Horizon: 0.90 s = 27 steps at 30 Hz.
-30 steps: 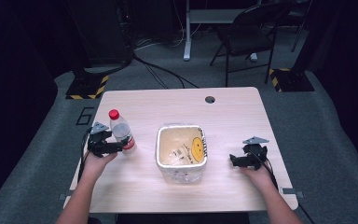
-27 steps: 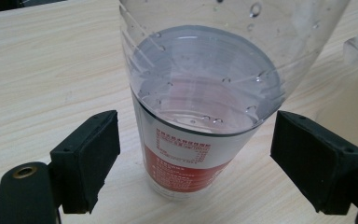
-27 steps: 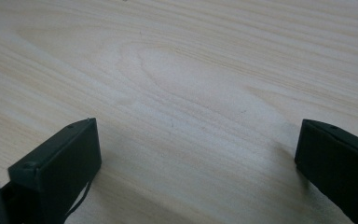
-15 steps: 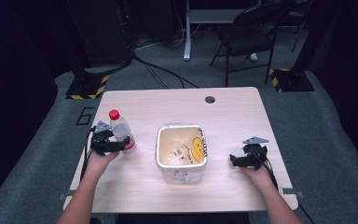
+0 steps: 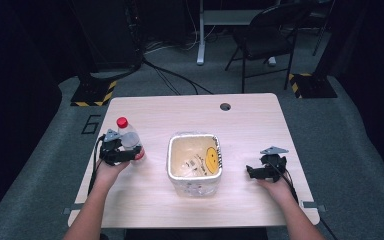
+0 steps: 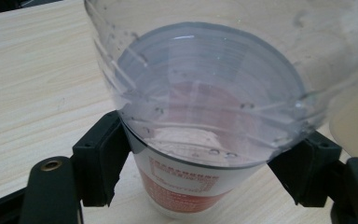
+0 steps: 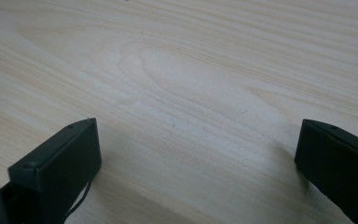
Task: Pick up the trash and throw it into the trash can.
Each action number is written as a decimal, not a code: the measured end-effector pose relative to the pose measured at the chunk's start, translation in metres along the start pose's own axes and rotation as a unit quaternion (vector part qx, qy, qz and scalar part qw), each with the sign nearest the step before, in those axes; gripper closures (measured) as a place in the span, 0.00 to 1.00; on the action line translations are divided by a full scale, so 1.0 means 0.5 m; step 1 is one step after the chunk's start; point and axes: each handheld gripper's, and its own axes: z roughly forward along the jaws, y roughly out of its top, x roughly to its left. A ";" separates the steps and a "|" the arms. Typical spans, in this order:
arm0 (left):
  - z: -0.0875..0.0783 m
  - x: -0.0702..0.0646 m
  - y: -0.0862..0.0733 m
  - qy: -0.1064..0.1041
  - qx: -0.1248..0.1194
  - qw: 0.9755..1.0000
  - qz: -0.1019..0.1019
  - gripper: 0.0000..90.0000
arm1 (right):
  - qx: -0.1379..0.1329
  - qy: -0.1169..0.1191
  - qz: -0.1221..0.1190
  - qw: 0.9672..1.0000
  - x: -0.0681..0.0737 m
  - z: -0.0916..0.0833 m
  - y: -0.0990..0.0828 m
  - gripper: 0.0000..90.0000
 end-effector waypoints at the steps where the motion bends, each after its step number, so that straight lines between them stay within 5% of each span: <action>1: 0.000 0.001 0.000 0.000 0.000 1.000 -0.001 0.28 | 0.000 0.000 0.000 1.000 0.000 0.000 0.000 0.00; 27: -0.045 -0.006 0.026 0.003 -0.003 1.000 0.013 0.30 | 0.000 0.002 -0.001 1.000 0.000 0.000 0.000 0.00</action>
